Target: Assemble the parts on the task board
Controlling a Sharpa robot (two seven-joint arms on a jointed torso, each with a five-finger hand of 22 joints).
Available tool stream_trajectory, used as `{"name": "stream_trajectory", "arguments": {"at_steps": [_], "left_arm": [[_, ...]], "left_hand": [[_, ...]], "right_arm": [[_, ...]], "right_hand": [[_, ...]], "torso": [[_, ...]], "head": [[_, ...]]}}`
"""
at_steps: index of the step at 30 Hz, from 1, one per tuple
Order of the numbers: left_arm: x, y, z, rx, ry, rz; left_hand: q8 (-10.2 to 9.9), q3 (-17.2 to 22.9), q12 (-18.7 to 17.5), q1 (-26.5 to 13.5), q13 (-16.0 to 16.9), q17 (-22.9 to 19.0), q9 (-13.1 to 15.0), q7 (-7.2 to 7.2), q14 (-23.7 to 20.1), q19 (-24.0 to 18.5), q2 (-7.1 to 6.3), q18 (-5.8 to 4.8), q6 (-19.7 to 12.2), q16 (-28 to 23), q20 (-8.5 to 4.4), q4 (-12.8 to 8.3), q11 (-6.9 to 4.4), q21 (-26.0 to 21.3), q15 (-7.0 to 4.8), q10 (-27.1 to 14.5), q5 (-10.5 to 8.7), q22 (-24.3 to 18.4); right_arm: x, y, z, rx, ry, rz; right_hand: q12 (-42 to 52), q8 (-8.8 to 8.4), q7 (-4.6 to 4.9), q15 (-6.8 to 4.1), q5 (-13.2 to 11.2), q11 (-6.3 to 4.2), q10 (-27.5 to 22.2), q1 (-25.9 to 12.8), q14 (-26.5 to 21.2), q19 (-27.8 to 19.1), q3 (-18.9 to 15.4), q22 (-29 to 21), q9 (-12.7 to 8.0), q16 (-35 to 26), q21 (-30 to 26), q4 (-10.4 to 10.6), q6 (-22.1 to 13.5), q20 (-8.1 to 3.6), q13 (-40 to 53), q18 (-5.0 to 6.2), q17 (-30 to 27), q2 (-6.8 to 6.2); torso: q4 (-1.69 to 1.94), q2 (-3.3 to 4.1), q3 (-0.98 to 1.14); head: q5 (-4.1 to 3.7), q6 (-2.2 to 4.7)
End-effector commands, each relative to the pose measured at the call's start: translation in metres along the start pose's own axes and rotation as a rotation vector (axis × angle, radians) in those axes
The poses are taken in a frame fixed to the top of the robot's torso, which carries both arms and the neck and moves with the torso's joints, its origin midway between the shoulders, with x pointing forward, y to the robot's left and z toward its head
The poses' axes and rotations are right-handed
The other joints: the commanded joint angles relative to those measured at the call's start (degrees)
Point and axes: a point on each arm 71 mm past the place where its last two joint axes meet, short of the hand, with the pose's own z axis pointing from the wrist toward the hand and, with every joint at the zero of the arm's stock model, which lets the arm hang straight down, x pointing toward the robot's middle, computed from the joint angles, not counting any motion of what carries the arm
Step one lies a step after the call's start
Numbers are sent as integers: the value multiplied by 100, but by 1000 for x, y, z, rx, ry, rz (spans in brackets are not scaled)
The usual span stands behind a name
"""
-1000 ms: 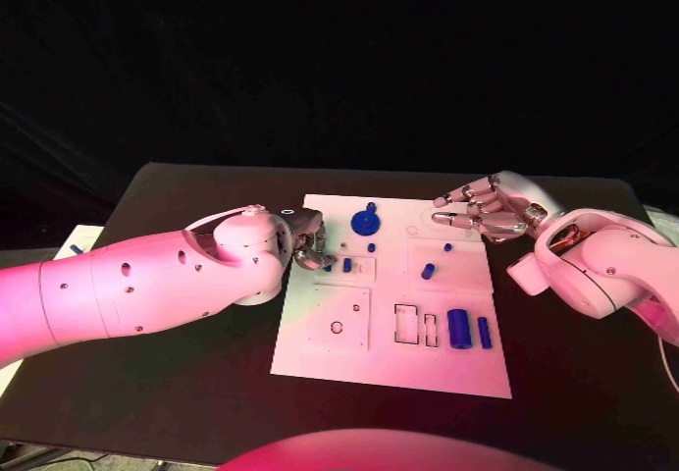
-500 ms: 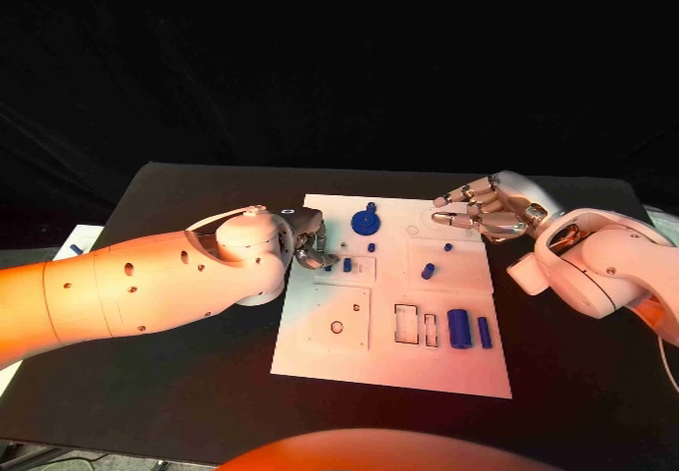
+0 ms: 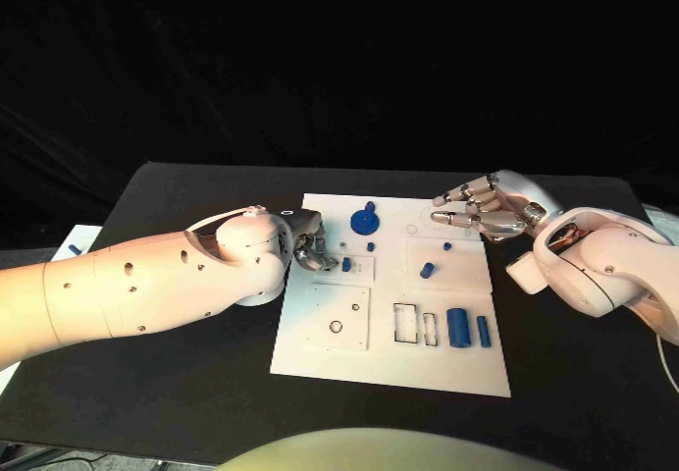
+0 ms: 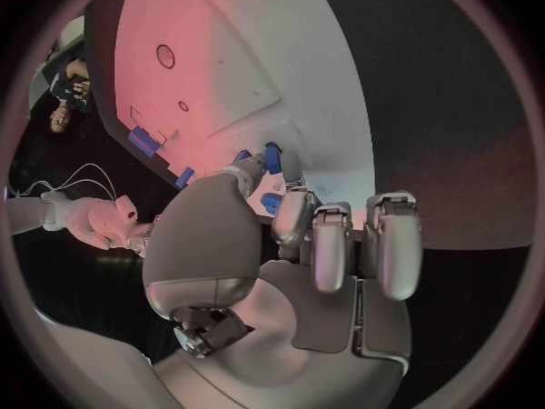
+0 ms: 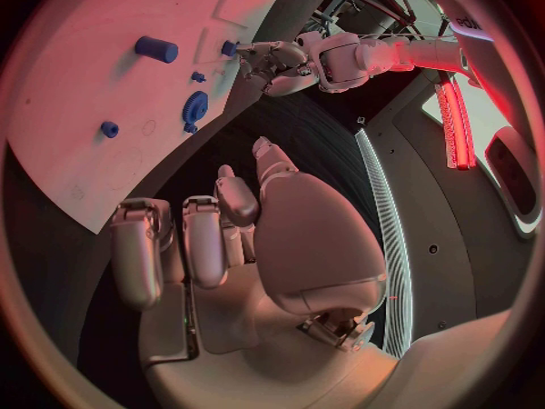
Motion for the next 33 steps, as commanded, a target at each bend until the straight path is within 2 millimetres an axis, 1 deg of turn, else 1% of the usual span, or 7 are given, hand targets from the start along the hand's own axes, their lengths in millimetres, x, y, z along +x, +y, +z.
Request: {"name": "stream_trajectory", "arguments": {"at_steps": [1, 18, 23, 29, 33], "left_arm": [[2, 0, 0, -10, 19, 3], [0, -1, 1, -17, 2, -18], [1, -3, 1, -14, 6, -33], [1, -4, 1, -12, 13, -47], [2, -4, 1, -13, 20, -52]], "left_hand": [[4, -46, 22, -88, 5, 1509, -7, 2, 583, 537, 5, -75, 53, 18, -30, -6, -2, 23, -39, 30, 36, 1414], [9, -60, 78, -177, 66, 1509, -7, -8, 583, 560, 27, -89, 80, 18, -34, -5, -10, 76, -44, 59, 43, 1445], [14, -56, 122, -197, 112, 1509, -6, -18, 583, 580, 32, -101, 98, 18, -36, -11, -17, 122, -48, 81, 56, 1471], [17, -42, 145, -200, 136, 1509, -4, -30, 583, 590, 32, -108, 113, 18, -41, -18, -27, 147, -55, 96, 85, 1485], [15, -40, 149, -226, 140, 1509, -5, -30, 583, 590, 28, -107, 118, 18, -44, -11, -30, 146, -59, 101, 97, 1485]], "right_arm": [[2, 1, 0, -9, 14, -2], [2, 1, 1, -10, 13, -2], [2, 1, 0, -10, 14, -2], [2, 1, 1, -10, 14, -2], [2, 1, 1, -10, 14, -2]], "right_hand": [[7, 9, -10, -7, 28, -12, -25, -29, 280, -25, -40, 563, 6, -32, -28, 6, 20, 5, -5, 31, -8, 26], [7, 9, -10, -7, 28, -12, -25, -29, 280, -25, -40, 563, 6, -32, -28, 6, 20, 5, -5, 31, -8, 26], [1, 9, -10, -7, 34, -12, -29, -27, 278, -31, -43, 555, 7, -39, -33, 7, 19, 5, -10, 33, -17, 28], [6, 8, -9, -7, 114, -12, -32, -56, 280, -33, -67, 550, 9, -44, -39, 37, 18, 5, -13, 34, -14, 46], [15, 7, -10, -8, 207, -13, -33, -60, 283, -30, -89, 552, 11, -47, -40, 49, 16, 4, -14, 34, -10, 49]], "torso": [[1, 1, -2], [2, 3, 1], [2, 3, 1], [-6, -1, 1], [-1, -2, -2]], "head": [[-6, -3], [-12, 6], [-12, -4], [-12, -6], [-17, -6]]}}
